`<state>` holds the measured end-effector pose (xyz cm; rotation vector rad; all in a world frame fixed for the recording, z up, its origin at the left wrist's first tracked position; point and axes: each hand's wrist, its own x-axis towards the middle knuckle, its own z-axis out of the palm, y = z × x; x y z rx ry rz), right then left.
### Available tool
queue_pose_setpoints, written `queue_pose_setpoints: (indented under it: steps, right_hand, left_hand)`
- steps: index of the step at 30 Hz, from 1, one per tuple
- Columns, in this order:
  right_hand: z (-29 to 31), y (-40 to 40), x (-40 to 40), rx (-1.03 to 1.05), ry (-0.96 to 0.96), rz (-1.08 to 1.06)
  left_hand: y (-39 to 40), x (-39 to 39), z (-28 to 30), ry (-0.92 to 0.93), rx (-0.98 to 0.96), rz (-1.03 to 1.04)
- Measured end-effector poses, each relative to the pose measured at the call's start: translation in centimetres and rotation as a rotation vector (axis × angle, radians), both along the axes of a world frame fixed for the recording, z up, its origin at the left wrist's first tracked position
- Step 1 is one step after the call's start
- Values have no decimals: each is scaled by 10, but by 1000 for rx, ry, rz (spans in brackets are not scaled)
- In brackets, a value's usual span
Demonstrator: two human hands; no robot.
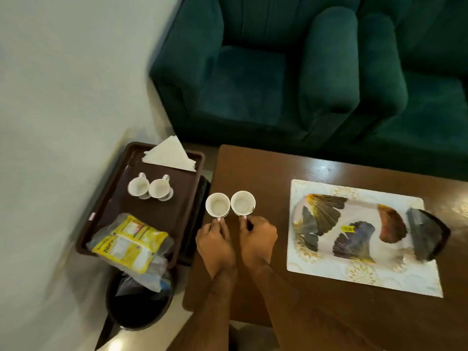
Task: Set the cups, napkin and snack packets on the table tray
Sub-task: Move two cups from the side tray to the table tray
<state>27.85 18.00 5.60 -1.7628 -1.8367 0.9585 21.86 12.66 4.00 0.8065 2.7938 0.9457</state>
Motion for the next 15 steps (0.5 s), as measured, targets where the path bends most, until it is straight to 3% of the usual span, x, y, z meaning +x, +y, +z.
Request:
queue_pose_setpoints:
  steps: [15]
  right_hand:
    - [-28,87,233,17,-81,-239]
  left_hand:
    - [94,221,-21,-120,0,-226]
